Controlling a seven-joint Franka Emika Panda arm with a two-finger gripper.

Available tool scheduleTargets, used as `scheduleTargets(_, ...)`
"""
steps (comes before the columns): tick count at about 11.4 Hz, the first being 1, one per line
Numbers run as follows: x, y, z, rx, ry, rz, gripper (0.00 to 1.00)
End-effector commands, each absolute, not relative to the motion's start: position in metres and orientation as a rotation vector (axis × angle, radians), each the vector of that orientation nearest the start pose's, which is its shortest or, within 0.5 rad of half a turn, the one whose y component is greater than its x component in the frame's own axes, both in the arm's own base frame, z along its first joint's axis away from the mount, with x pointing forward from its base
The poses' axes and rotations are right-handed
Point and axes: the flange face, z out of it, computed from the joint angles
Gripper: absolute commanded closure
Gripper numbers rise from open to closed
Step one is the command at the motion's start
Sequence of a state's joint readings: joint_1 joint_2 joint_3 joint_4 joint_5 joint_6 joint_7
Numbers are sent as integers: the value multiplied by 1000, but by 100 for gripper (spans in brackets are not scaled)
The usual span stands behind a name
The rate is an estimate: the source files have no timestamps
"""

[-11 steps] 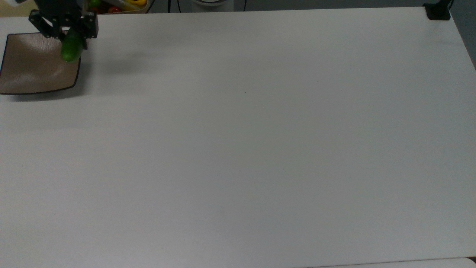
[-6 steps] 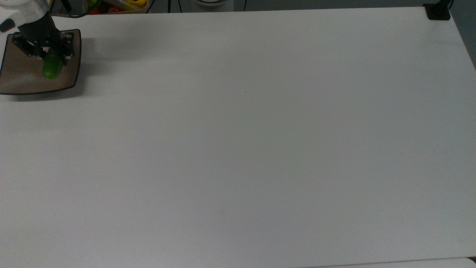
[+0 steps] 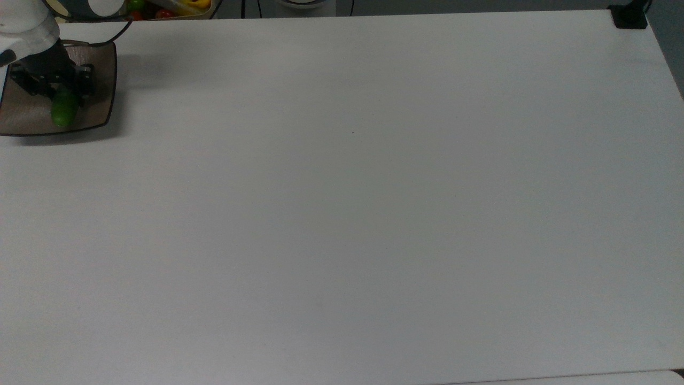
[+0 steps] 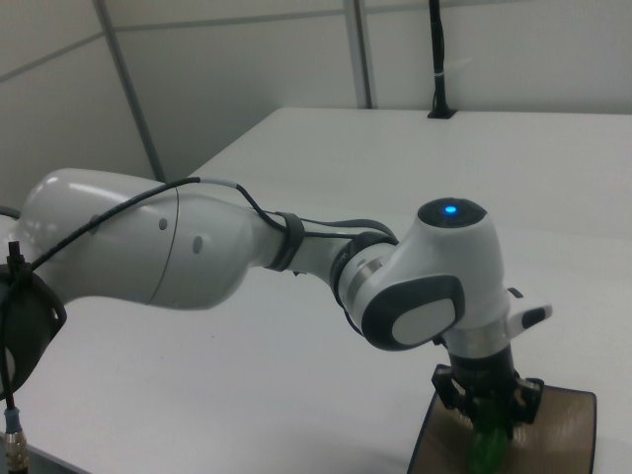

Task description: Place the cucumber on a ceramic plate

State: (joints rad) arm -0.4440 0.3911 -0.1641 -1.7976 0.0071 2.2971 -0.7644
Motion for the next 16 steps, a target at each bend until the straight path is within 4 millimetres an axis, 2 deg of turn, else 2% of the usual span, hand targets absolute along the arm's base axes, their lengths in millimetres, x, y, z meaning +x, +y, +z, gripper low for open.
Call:
scheduleTargets(1,542,-376,346,-3261,-298,-104,55)
scheduleTargets(2,542,-376,346,-3260,-297,-102,39)
scheduleTargets(3,542,-375,347,-3260,-286,-106,18)
scheduleTargets(4,542,-375,349,-3259,-275,-106,2)
scheduleTargets(6,542,-374,357,-3261,-269,-114,0)
scheduleTargets(8,542,-372,375,-3270,-238,-155,0)
scheduleTargets(10,536,-366,405,-3261,-155,-161,0)
scheduleTargets(13,537,-345,486,-3199,-15,-78,0)
scheduleTargets(14,549,-312,524,-3181,58,-55,0)
scheduleTargets(16,544,-268,583,-3169,236,-140,0)
